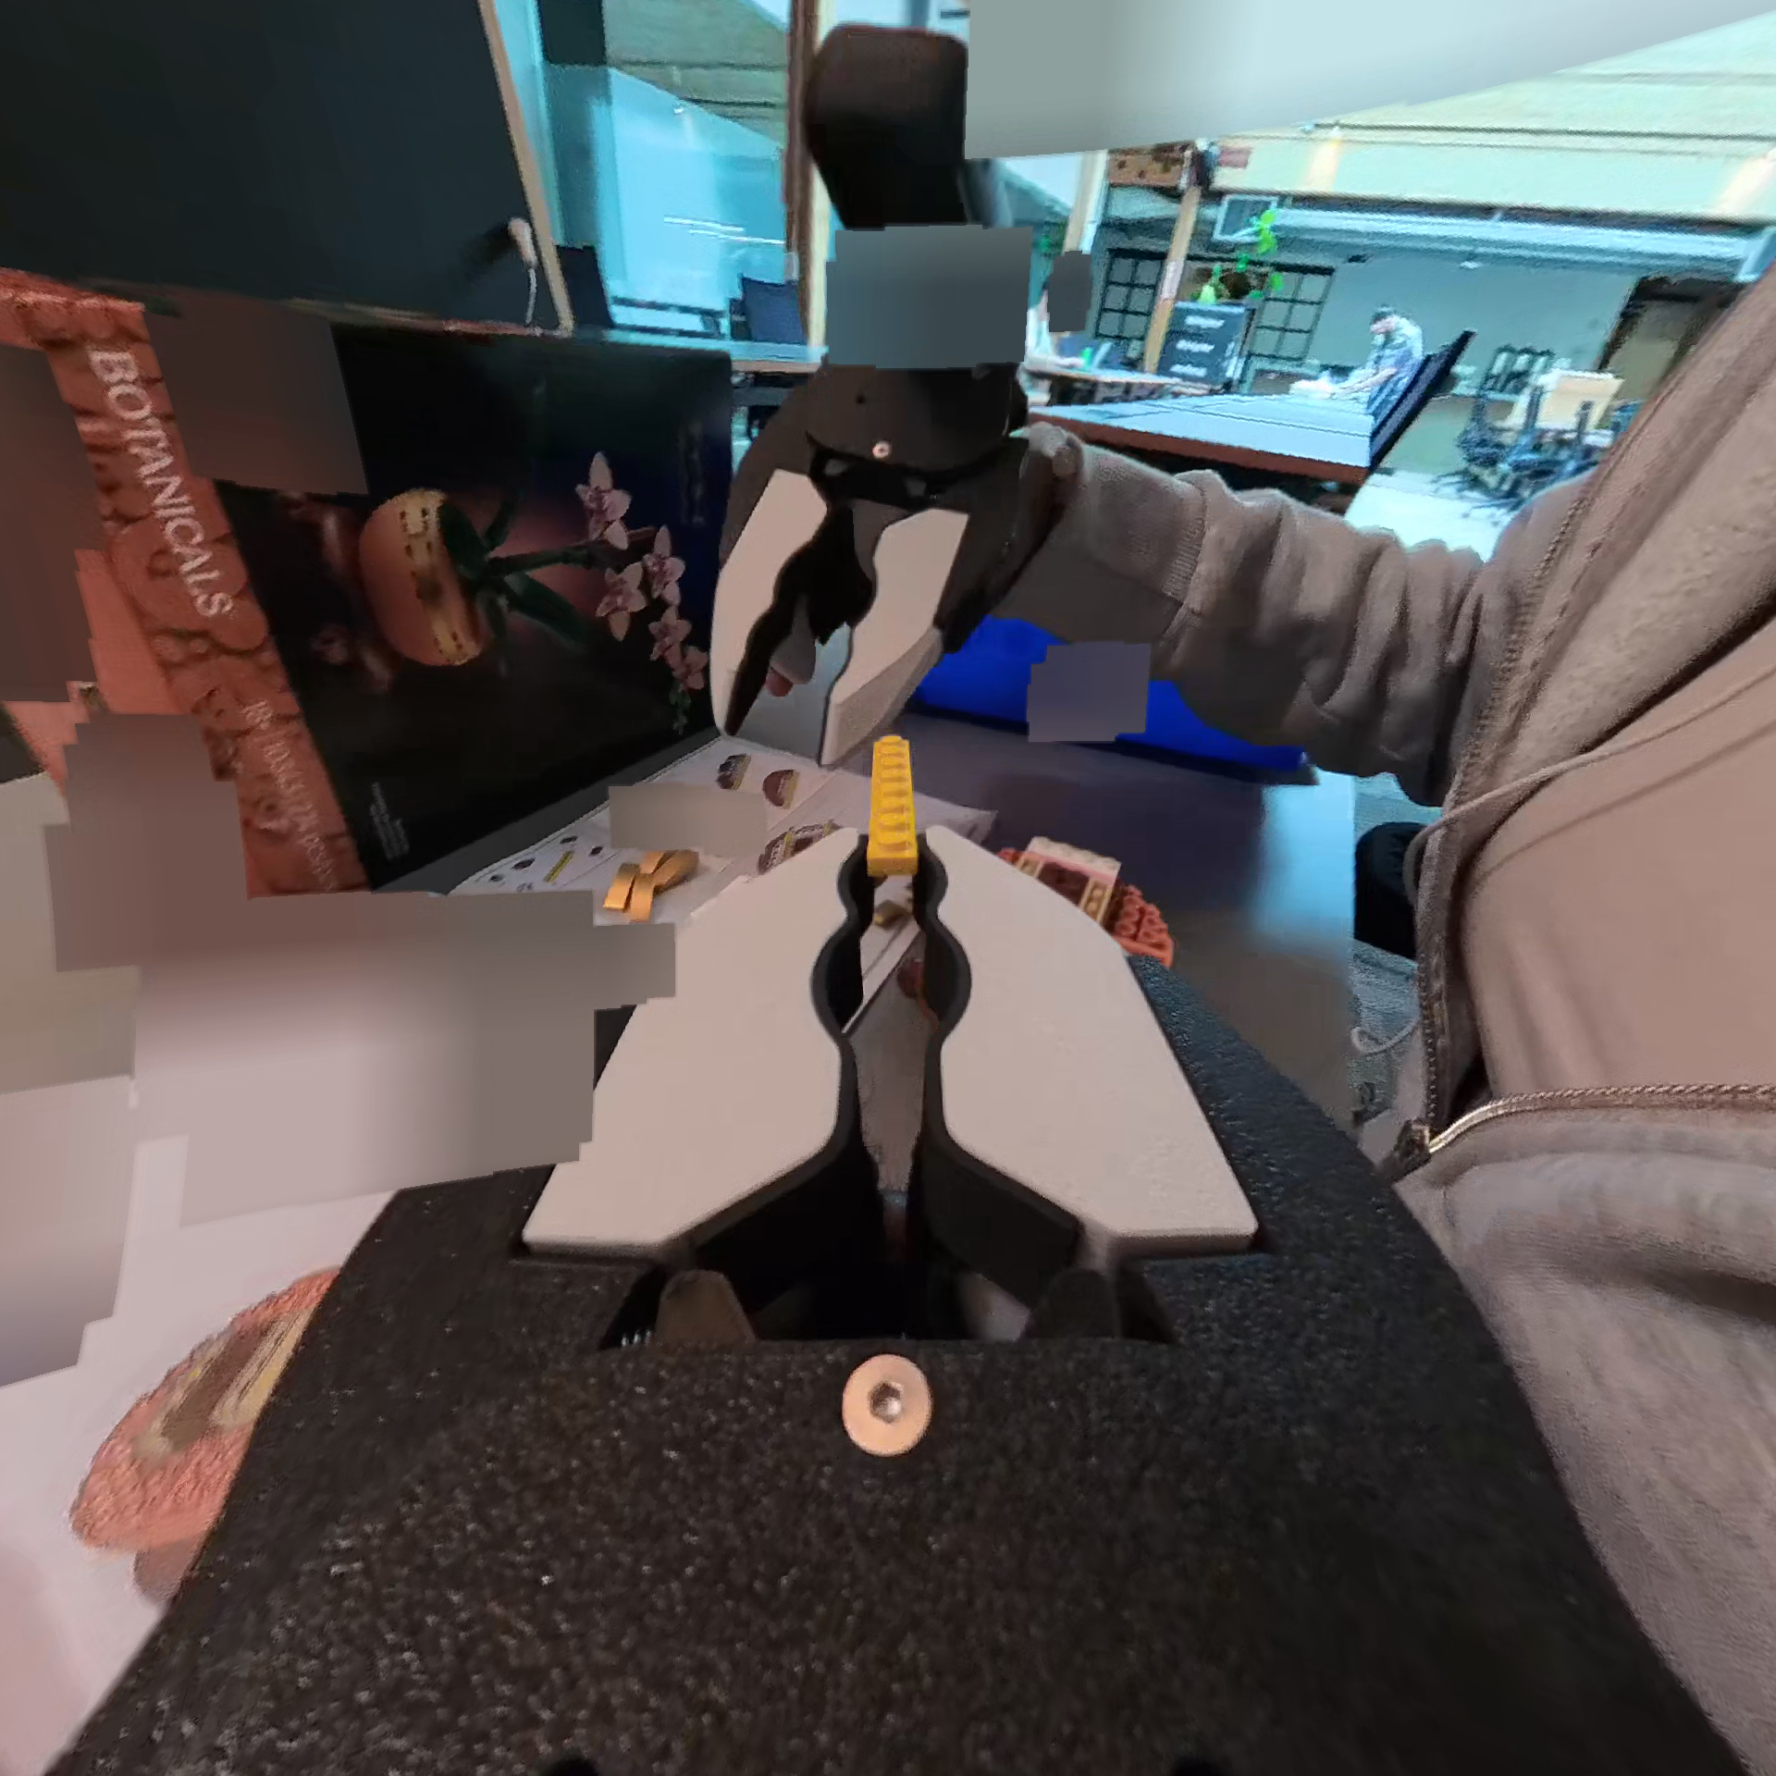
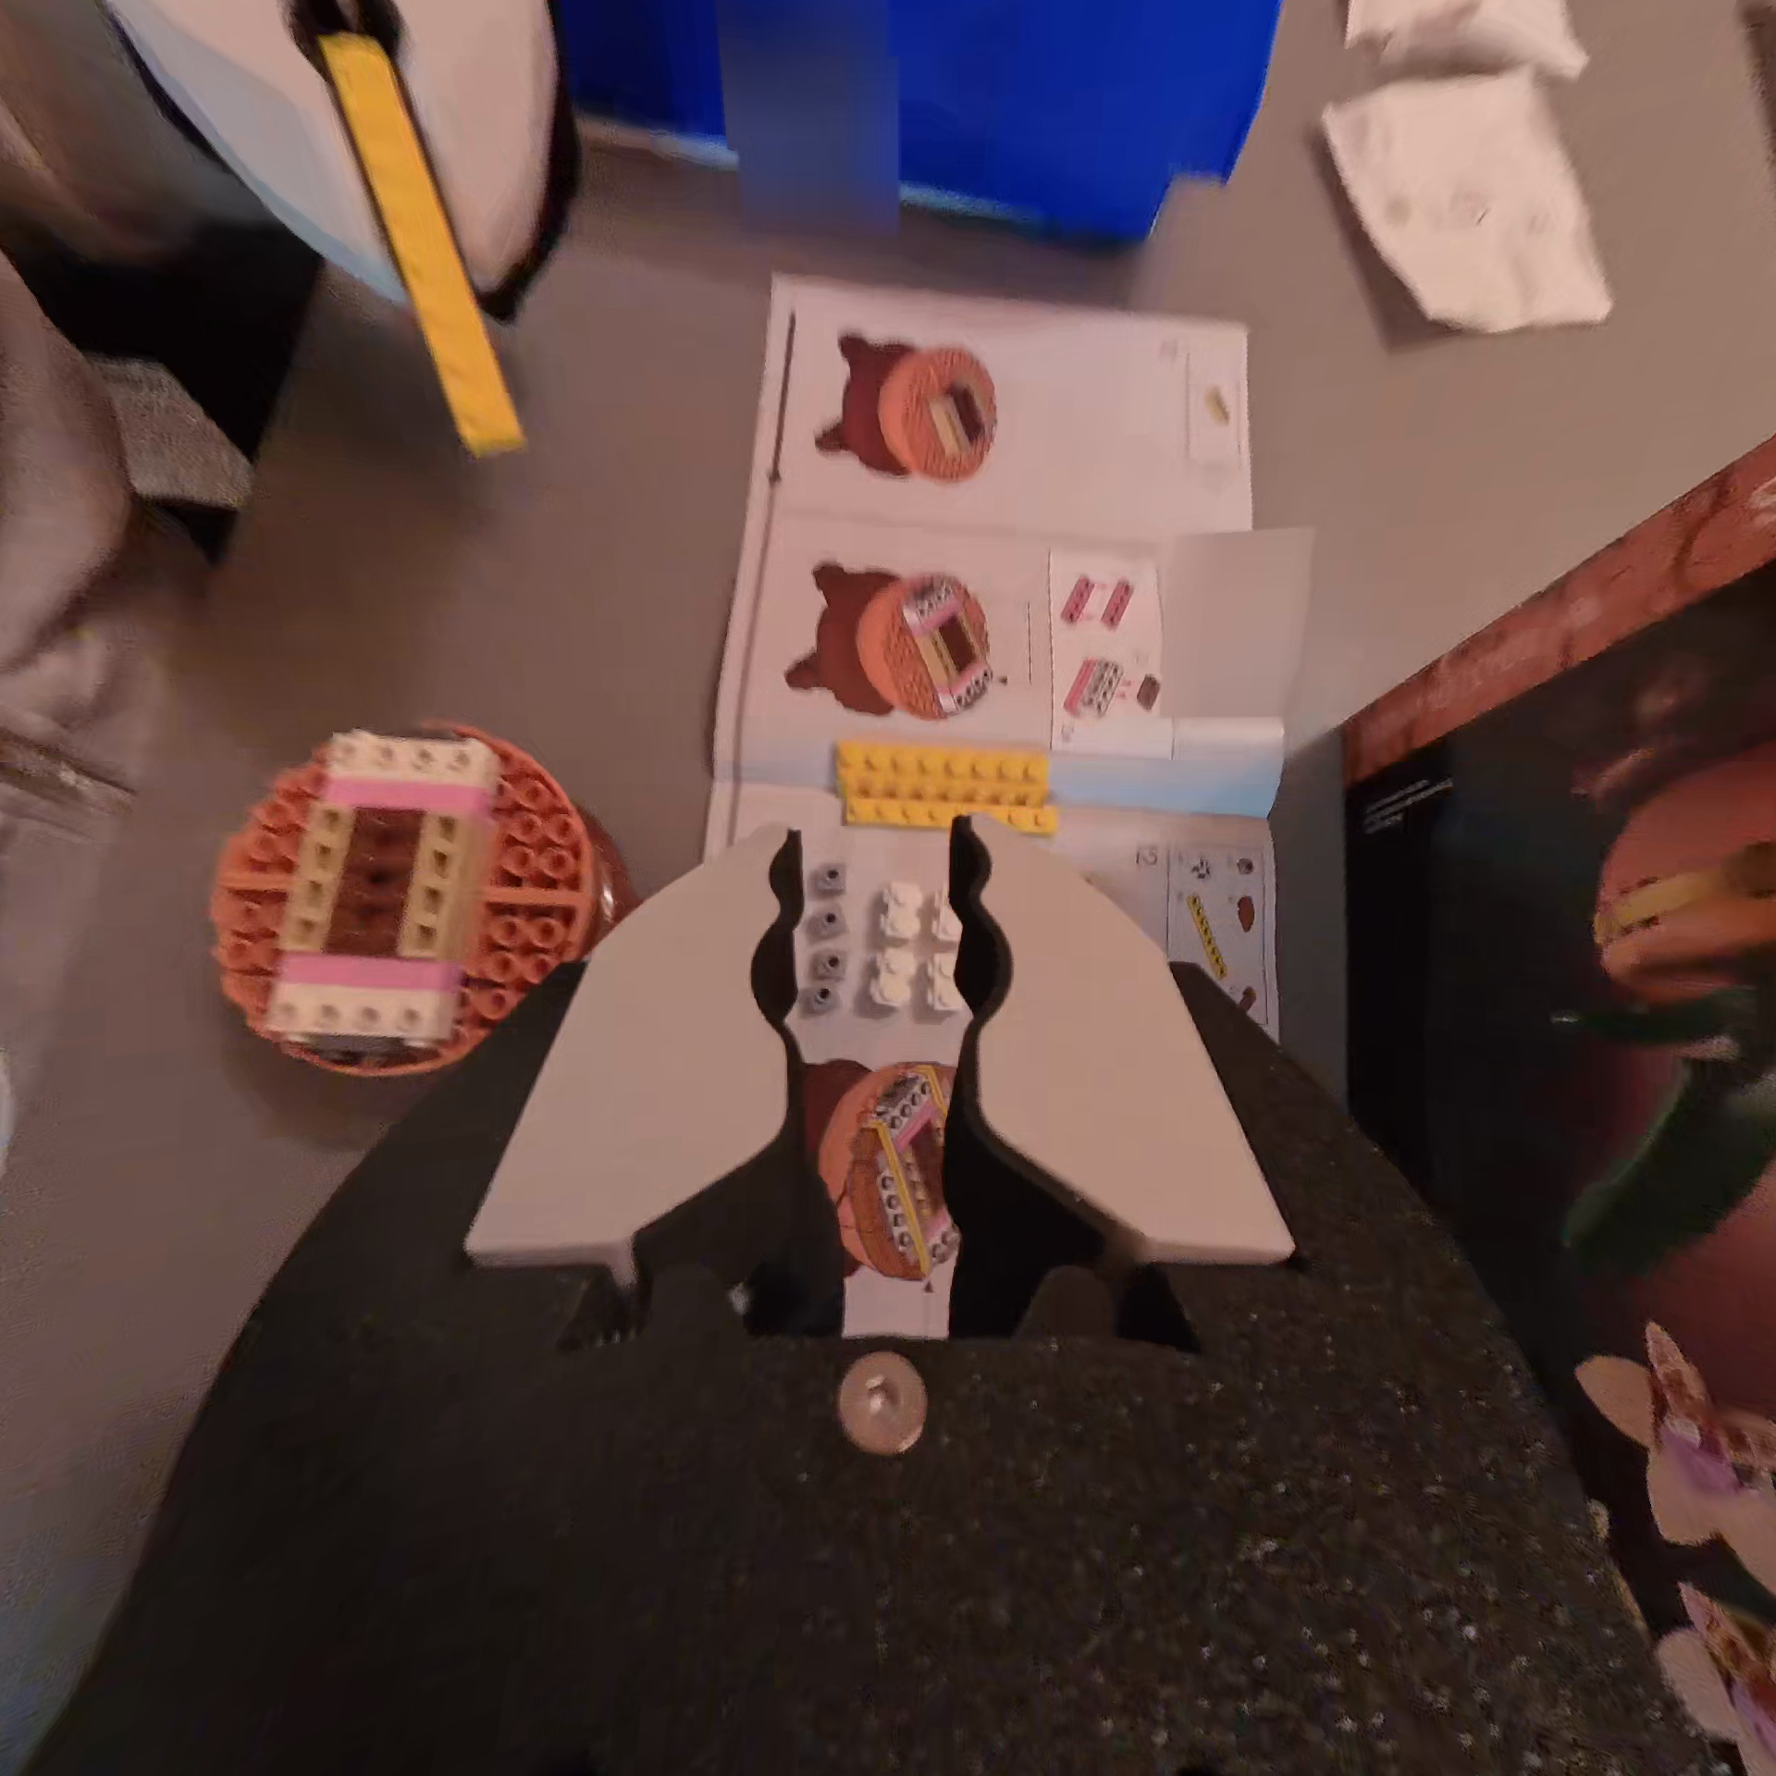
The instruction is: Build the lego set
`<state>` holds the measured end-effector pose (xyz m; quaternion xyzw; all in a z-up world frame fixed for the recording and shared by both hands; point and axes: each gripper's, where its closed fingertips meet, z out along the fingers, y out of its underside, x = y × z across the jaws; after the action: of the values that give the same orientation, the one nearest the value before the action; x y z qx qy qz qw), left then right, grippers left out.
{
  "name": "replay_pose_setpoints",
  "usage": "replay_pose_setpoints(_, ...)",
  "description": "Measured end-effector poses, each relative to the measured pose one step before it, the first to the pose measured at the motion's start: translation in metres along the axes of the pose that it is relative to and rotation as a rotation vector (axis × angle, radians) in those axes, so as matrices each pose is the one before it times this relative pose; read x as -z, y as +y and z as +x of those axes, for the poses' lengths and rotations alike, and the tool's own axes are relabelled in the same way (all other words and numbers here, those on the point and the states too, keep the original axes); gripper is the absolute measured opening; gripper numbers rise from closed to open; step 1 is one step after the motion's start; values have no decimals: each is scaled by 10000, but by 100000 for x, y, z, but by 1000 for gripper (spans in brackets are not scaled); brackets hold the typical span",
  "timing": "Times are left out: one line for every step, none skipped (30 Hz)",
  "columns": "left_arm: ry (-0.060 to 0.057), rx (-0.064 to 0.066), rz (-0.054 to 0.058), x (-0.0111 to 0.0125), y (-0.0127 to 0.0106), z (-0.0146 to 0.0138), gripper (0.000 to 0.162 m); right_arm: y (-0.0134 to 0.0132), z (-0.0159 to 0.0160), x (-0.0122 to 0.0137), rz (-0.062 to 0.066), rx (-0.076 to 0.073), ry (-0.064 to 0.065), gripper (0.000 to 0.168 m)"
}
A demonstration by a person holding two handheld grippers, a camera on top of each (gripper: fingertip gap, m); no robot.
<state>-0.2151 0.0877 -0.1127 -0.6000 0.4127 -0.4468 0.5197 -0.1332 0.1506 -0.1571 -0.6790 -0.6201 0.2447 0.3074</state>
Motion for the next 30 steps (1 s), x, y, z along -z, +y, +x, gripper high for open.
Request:
replay_pose_setpoints(-38, 37, -68, 83, 333, -21, 7, 540, 304, -612, -228, 205, -123, 27)
replay_pose_setpoints(41, 111, -11, 74, 243, 65, 7, 346, 491, -651, -197, 372, 22, 26)
replay_pose_setpoints(69, 130, 54, 43, 145, 88, 7, 255, 471, -658, -236, 510, -20, 26)
replay_pose_setpoints(72, 96, 76, 35, 97, 87, 6, 180, 413, -650, -228, 539, -111, 26)
replay_pose_setpoints(73, 45, 68, 2, 60, 91, 6, 206, 484, -646, -265, 528, -133, 24)
replay_pose_setpoints(78, 11, 28, -29, 55, 117, 7, 210, 466, -637, -292, 546, -174, 22)
replay_pose_setpoints(65, -7, -13, -60, 46, 91, 7, 160, 269, -591, -250, 577, -284, 20)
replay_pose_setpoints(36, -25, -8, -51, 11, 52, 6, 159, 81, -575, -266, 531, -376, 18)
replay_pose_setpoints(39, -26, 13, -47, -47, 46, 6, 177, -107, -498, -312, 455, -471, 16)
replay_pose_setpoints(65, -9, 26, -47, -84, 82, 7, 216, -192, -396, -397, 393, -481, 16)
replay_pose_setpoints(53, 2, 41, -22, -86, 54, 6, 154, -175, -294, -384, 347, -404, 15)
replay_pose_setpoints(26, 7, 49, -20, -97, 9, 6, 33, -209, -235, -290, 331, -355, 15)
replay_pose_setpoints(22, 9, 43, -7, -50, -1, 6, -50, -141, -199, -221, 291, -260, 15)
replay_pose_setpoints(35, 15, 34, -4, -11, 6, 6, -69, -54, -183, -184, 253, -175, 14)
replay_pose_setpoints(30, 26, 26, 10, 7, -7, 6, -63, 90, -143, -147, 207, -59, 14)
replay_pose_setpoints(11, 26, 16, 9, 42, -22, 6, -104, 113, -119, -57, 159, -46, 14)
replay_pose_setpoints(1, 20, 4, 27, 57, -42, 6, -95, 125, -110, -16, 91, -42, 14)
replay_pose_setpoints(-4, 20, -6, 27, 71, -36, 6, 36, 52, -139, -63, 31, -74, 14)
replay_pose_setpoints(-1, 20, -5, 26, 51, -29, 6, 205, 39, -155, -161, 10, -41, 14)
replay_pose_setpoints(4, 17, 2, 33, 23, -14, 6, 208, -28, -159, -147, 29, -25, 14)
replay_pose_setpoints(3, 7, 8, 31, -3, -10, 6, 9, -108, -65, 7, 9, -18, 14)
replay_pose_setpoints(0, 1, 10, 20, -6, -17, 6, -32, -256, 15, 46, -27, -107, 12)
replay_pose_setpoints(5, 7, 6, 21, 9, -18, 6, 150, -196, 19, -66, -83, -56, 12)
replay_pose_setpoints(3, 18, 5, 8, 26, -32, 6, 166, -92, 68, -51, -58, 7, 12)
replay_pose_setpoints(2, 27, 8, 4, 31, -39, 6, 0, 13, 118, 58, -38, 75, 12)
replay_pose_setpoints(6, 29, -3, 0, 63, -43, 6, -175, 38, 173, 152, -9, 62, 11)
replay_pose_setpoints(1, 20, -14, -18, 61, -28, 6, -177, 78, 145, 112, 45, 69, 11)
replay_pose_setpoints(-4, 11, -16, -7, 54, -41, 7, -42, 145, 75, -23, 137, 90, 11)
replay_pose_setpoints(3, 8, -15, -15, 35, -19, 7, 52, 91, 0, -111, 219, 35, 11)
replay_pose_setpoints(5, 2, -11, -4, 12, 0, 7, 76, 70, -87, -140, 226, -1, 11)
